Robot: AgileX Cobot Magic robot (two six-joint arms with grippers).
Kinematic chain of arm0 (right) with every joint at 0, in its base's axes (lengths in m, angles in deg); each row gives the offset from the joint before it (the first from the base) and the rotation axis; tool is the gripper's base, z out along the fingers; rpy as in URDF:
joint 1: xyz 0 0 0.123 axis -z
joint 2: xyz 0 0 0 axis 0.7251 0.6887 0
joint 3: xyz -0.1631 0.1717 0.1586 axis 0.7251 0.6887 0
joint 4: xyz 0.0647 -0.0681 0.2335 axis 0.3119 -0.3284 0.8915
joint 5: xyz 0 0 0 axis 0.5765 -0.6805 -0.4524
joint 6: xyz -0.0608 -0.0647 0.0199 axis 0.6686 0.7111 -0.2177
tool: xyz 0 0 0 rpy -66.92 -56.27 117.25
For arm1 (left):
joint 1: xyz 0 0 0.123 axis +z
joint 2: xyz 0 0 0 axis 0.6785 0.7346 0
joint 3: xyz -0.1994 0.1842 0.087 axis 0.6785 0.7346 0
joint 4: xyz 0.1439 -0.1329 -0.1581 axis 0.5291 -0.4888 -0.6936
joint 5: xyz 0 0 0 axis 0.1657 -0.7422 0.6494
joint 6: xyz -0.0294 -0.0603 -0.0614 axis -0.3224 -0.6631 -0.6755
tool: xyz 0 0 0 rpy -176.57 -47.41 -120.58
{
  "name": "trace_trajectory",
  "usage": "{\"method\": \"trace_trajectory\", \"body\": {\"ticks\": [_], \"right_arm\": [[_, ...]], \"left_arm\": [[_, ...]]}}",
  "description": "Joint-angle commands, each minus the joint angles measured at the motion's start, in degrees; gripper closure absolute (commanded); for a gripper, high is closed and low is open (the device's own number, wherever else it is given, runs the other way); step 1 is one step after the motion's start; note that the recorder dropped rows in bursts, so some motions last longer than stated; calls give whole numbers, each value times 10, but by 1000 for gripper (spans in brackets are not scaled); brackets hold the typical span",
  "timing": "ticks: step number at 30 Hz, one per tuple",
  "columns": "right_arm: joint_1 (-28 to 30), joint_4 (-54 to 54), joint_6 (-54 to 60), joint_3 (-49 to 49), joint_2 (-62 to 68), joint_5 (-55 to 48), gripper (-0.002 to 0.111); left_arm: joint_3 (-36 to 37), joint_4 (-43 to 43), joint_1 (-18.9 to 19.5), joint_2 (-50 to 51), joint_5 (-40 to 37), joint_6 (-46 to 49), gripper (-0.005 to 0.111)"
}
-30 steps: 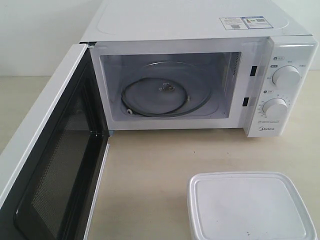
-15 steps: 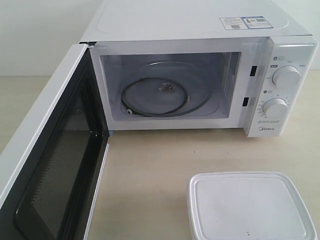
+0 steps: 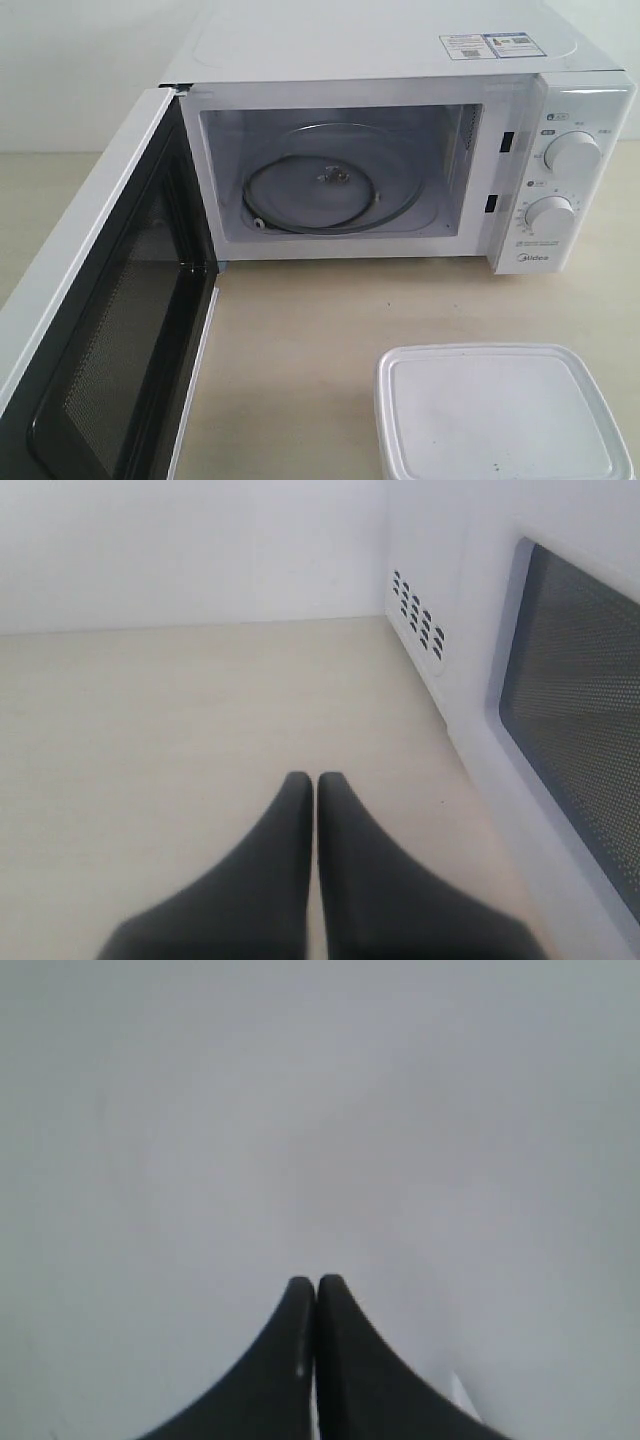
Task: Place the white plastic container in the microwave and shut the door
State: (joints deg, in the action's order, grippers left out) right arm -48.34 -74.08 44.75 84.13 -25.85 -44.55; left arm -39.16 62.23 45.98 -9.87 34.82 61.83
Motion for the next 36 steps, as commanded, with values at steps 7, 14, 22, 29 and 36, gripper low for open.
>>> {"method": "trace_trajectory", "body": {"ticks": [7, 14, 22, 29, 36], "right_arm": [[1, -319, -193, -163, 26, -12, 109], [1, -692, -504, -246, 96, -125, 109], [1, -1096, -852, -249, 182, 7, 109], [1, -1130, -1011, -246, 246, 179, 109], [1, -1130, -1059, -246, 251, 219, 109]], "left_arm": [[2, 1, 2, -1, 0, -2, 103], [2, 1, 2, -1, 0, -2, 103], [2, 1, 2, -1, 0, -2, 103], [2, 1, 2, -1, 0, -2, 103], [2, 1, 2, -1, 0, -2, 103]]}}
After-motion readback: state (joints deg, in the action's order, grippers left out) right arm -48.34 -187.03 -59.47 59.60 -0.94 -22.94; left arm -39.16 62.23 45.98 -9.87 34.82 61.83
